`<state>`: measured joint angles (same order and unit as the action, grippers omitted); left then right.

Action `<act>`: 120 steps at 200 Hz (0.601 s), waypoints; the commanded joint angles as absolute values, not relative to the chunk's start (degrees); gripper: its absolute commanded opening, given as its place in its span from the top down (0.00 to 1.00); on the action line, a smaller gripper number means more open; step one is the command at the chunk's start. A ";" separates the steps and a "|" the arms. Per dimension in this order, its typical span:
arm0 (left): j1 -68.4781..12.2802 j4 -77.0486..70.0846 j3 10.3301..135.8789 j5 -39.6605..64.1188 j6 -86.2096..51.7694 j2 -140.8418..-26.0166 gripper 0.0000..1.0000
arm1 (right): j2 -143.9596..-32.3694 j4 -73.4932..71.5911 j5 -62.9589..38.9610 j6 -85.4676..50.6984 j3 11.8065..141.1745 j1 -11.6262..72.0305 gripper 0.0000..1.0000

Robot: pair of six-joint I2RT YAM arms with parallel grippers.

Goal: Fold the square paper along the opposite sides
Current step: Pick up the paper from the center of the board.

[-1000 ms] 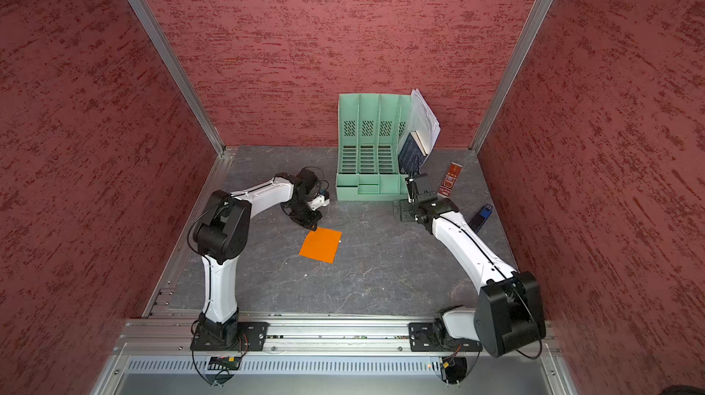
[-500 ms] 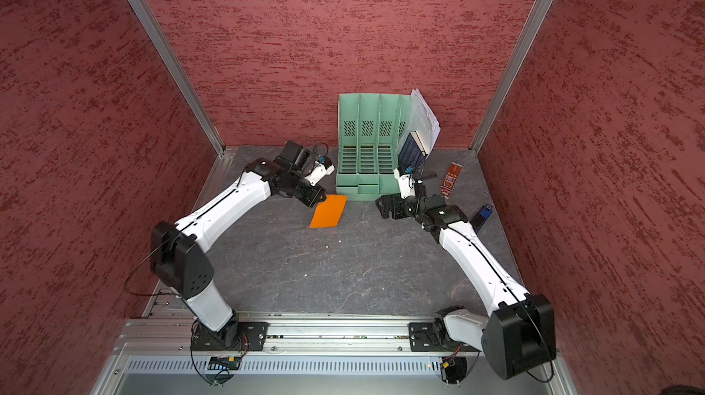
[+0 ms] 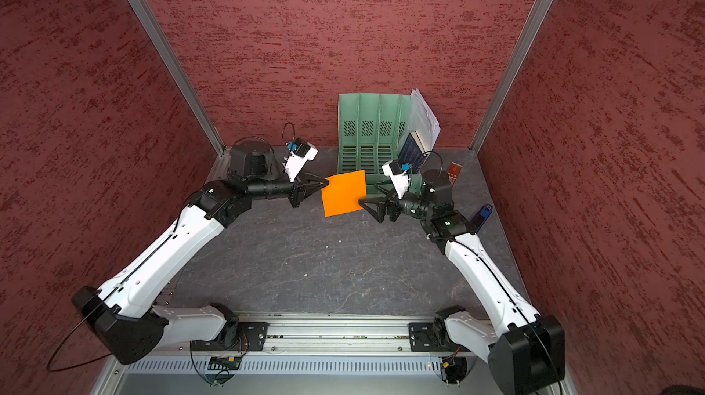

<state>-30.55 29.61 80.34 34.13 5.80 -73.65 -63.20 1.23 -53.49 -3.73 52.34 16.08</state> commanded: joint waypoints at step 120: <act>-30.82 26.47 79.24 41.18 5.19 -70.91 0.95 | -63.92 -1.71 -60.58 -5.28 55.67 16.26 0.67</act>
<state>-30.57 26.94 79.46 40.07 4.93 -71.70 -64.40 -2.96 -61.49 -5.61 53.84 16.08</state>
